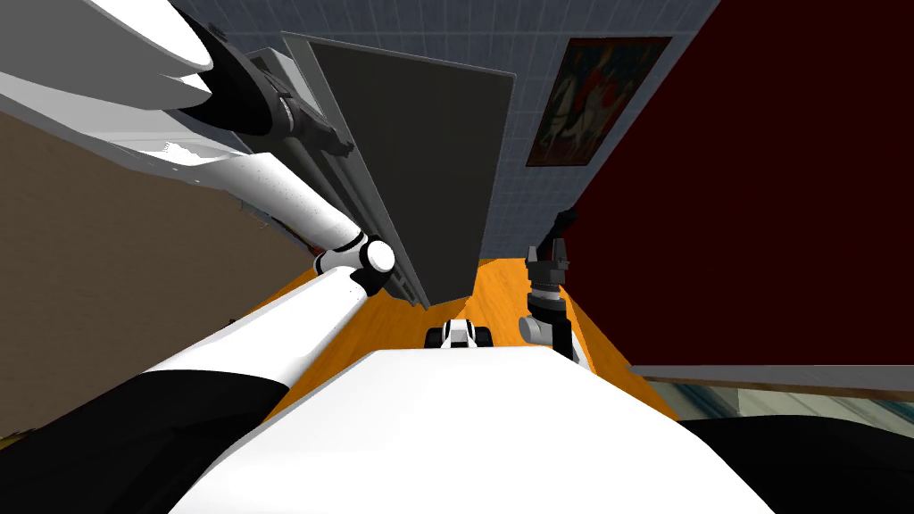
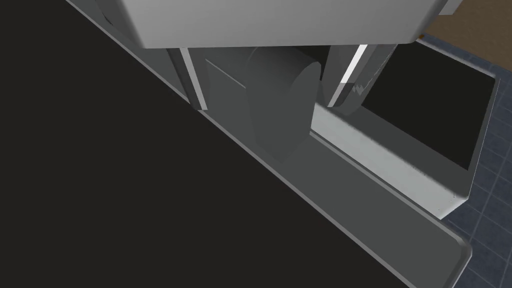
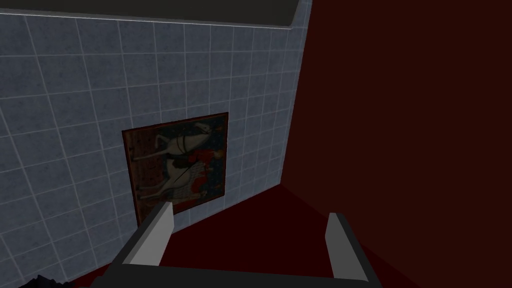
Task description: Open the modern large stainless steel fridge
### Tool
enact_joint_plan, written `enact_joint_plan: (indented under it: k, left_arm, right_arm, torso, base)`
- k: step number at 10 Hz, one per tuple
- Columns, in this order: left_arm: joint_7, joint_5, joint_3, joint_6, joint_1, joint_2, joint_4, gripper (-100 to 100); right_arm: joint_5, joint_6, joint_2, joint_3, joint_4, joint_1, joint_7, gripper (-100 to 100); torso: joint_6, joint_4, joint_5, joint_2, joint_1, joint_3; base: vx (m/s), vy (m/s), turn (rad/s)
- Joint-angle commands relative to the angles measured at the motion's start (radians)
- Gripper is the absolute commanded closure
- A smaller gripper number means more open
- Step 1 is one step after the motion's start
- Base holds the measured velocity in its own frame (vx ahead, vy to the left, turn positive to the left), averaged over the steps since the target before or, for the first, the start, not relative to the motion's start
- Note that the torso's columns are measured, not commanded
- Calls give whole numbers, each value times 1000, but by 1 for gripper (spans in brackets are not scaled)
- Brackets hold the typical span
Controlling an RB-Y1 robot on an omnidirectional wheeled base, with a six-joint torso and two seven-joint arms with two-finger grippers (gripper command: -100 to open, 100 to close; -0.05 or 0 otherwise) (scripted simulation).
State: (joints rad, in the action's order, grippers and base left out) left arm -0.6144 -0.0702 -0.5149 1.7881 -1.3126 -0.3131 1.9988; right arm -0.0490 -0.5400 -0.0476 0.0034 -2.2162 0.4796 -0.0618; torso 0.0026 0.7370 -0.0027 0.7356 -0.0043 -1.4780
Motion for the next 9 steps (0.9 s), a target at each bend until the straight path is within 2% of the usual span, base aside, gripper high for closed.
enact_joint_plan:
  k: [1, 2, 3, 5, 9]
  left_arm:
    - [-5, -41, 8, -20, 7, -25, -21, 100]
    - [-8, -58, 11, -28, 9, -35, -29, 100]
    - [-6, -46, 5, -23, 6, -32, -29, 100]
    - [-9, -84, 9, -17, 19, -54, -21, 100]
    - [-15, -155, 20, -4, 40, -96, 0, 100]
  right_arm:
    - [0, 0, 0, 0, 0, 0, 0, 0]
    - [0, 0, 0, 0, 0, 0, 0, 0]
    - [0, 0, 0, 0, 0, 0, 0, 0]
    - [0, 0, 0, 0, 0, 0, 0, 0]
    - [0, 0, 0, 0, 0, 0, 0, 0]
  torso:
    - [0, 0, 0, 0, -1, 0]
    - [0, 1, 0, 2, 1, 1]
    - [-1, 1, 1, 1, 2, 1]
    - [-2, -1, 3, -4, 6, -3]
    - [1, -4, 3, 0, 0, 1]
  base:
    - [-187, -234, 108]
    - [-142, -238, 116]
    - [-58, -115, 53]
    - [-31, -184, 99]
    - [-63, -295, 128]
